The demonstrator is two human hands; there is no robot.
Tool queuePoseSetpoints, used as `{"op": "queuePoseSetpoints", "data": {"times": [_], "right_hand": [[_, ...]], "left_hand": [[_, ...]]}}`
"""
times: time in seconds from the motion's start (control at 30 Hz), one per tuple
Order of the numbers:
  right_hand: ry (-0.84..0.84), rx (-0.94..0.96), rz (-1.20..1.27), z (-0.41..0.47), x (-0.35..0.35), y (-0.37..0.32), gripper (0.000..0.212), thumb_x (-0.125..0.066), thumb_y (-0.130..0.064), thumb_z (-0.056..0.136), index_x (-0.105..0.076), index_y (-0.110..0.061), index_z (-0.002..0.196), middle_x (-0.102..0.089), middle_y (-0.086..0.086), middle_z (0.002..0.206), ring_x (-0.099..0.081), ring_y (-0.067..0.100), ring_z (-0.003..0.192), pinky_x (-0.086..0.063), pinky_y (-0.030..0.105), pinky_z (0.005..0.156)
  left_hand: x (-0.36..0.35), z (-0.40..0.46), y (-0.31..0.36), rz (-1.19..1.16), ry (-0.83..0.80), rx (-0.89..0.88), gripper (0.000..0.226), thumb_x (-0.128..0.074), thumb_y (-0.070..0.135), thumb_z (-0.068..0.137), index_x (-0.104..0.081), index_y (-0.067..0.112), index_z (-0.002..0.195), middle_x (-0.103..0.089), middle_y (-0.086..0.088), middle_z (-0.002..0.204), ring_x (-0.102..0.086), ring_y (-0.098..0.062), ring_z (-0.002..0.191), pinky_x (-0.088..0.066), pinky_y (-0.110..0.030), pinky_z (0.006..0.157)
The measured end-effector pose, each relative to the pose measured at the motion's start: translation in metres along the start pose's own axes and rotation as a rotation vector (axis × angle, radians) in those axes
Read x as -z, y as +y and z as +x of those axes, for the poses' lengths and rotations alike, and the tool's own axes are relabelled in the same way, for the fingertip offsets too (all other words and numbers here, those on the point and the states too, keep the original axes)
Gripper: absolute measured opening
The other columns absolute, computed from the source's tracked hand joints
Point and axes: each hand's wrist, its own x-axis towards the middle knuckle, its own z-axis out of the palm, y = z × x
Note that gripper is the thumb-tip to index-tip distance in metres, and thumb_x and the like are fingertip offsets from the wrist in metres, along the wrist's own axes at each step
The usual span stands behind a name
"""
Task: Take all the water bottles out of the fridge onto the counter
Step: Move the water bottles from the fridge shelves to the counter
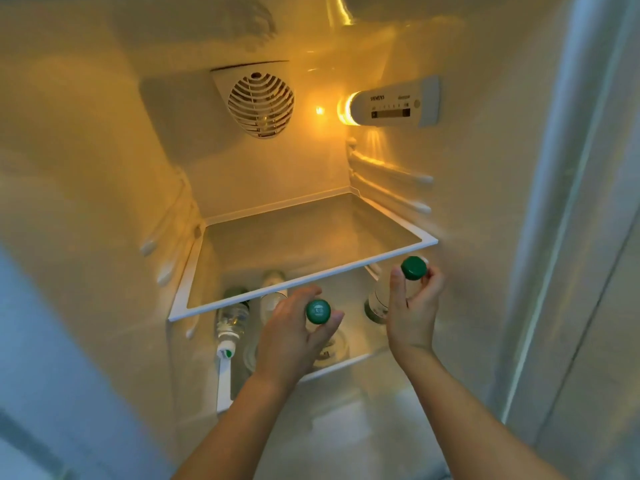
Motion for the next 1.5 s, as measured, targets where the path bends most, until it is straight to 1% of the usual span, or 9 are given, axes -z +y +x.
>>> {"op": "queuePoseSetpoints", "data": {"times": [0.13, 0.27, 0.5, 0.7, 0.9, 1.07, 1.13, 1.2, 1.5], "right_hand": [[0.026, 0.010, 0.042, 0.003, -0.003, -0.011, 0.032, -0.068, -0.032, 0.086, -0.043, -0.027, 0.106, -0.053, -0.010, 0.100, -0.053, 0.004, 0.096, -0.046, 0.024, 0.086], [-0.020, 0.035, -0.080, 0.009, -0.011, -0.015, 0.018, -0.071, -0.022, 0.081, -0.053, -0.023, 0.085, -0.055, -0.001, 0.087, -0.051, 0.010, 0.082, -0.043, 0.025, 0.076], [0.030, -0.098, 0.031, 0.008, -0.003, -0.021, 0.014, -0.069, -0.012, 0.081, -0.060, -0.017, 0.072, -0.059, 0.000, 0.069, -0.052, 0.009, 0.067, -0.044, 0.025, 0.066], [0.081, -0.099, 0.097, -0.011, 0.007, -0.044, 0.018, -0.071, -0.025, 0.084, -0.061, -0.018, 0.071, -0.060, -0.001, 0.067, -0.055, 0.013, 0.067, -0.047, 0.030, 0.067], [-0.001, -0.104, 0.095, -0.041, 0.015, -0.076, 0.025, -0.065, -0.032, 0.072, -0.054, -0.010, 0.064, -0.050, 0.006, 0.064, -0.047, 0.017, 0.064, -0.040, 0.030, 0.066], [-0.087, -0.116, 0.069, -0.085, 0.026, -0.099, 0.019, -0.064, -0.026, 0.069, -0.052, -0.013, 0.061, -0.046, -0.002, 0.058, -0.043, 0.017, 0.063, -0.038, 0.031, 0.065], [-0.109, -0.144, 0.097, -0.104, 0.031, -0.107, 0.022, -0.064, -0.026, 0.067, -0.055, -0.005, 0.066, -0.052, 0.008, 0.062, -0.047, 0.019, 0.064, -0.042, 0.033, 0.067], [-0.158, -0.149, 0.113, -0.124, 0.035, -0.118, 0.024, -0.064, -0.024, 0.067, -0.058, -0.001, 0.071, -0.055, 0.017, 0.067, -0.050, 0.020, 0.065, -0.043, 0.034, 0.068], [-0.356, -0.186, 0.019, -0.249, 0.054, -0.176, 0.022, -0.065, -0.030, 0.069, -0.063, -0.008, 0.071, -0.058, 0.008, 0.066, -0.052, 0.019, 0.066, -0.043, 0.030, 0.067]], "left_hand": [[0.002, -0.001, 0.010, -0.008, 0.063, 0.057, 0.039, -0.066, 0.052, 0.084, -0.064, 0.026, 0.112, -0.063, 0.010, 0.110, -0.053, -0.012, 0.106, -0.047, -0.029, 0.085], [-0.001, 0.008, 0.010, -0.047, 0.106, 0.182, 0.028, -0.053, 0.056, 0.074, -0.057, 0.029, 0.077, -0.059, 0.010, 0.075, -0.057, -0.013, 0.079, -0.047, -0.030, 0.064], [-0.004, -0.012, -0.009, -0.160, 0.211, 0.297, 0.035, -0.049, 0.061, 0.078, -0.063, 0.039, 0.100, -0.066, 0.016, 0.080, -0.062, -0.005, 0.083, -0.053, -0.029, 0.072], [0.022, -0.032, 0.018, -0.317, 0.381, 0.327, 0.016, -0.065, 0.033, 0.086, -0.062, 0.032, 0.069, -0.061, 0.025, 0.071, -0.057, 0.004, 0.073, -0.042, -0.014, 0.059], [0.047, -0.066, 0.023, -0.324, 0.509, 0.380, 0.038, -0.055, 0.050, 0.074, -0.061, 0.014, 0.062, -0.055, 0.001, 0.053, -0.054, -0.012, 0.058, -0.041, -0.030, 0.053], [0.085, -0.104, 0.042, -0.295, 0.476, 0.449, 0.048, -0.067, 0.039, 0.081, -0.041, 0.020, 0.046, -0.042, 0.010, 0.038, -0.041, -0.009, 0.046, -0.026, -0.023, 0.050], [0.097, -0.124, 0.048, -0.283, 0.467, 0.474, 0.052, -0.069, 0.033, 0.084, -0.037, 0.021, 0.045, -0.040, 0.011, 0.037, -0.039, -0.009, 0.044, -0.024, -0.023, 0.051], [0.112, -0.149, 0.051, -0.273, 0.461, 0.495, 0.052, -0.067, 0.032, 0.084, -0.036, 0.020, 0.045, -0.038, 0.010, 0.037, -0.040, -0.007, 0.044, -0.024, -0.024, 0.051], [0.200, -0.286, 0.046, -0.133, 0.448, 0.580, 0.045, -0.061, 0.043, 0.075, -0.038, 0.016, 0.047, -0.037, 0.006, 0.039, -0.038, -0.017, 0.048, -0.028, -0.025, 0.049]]}}
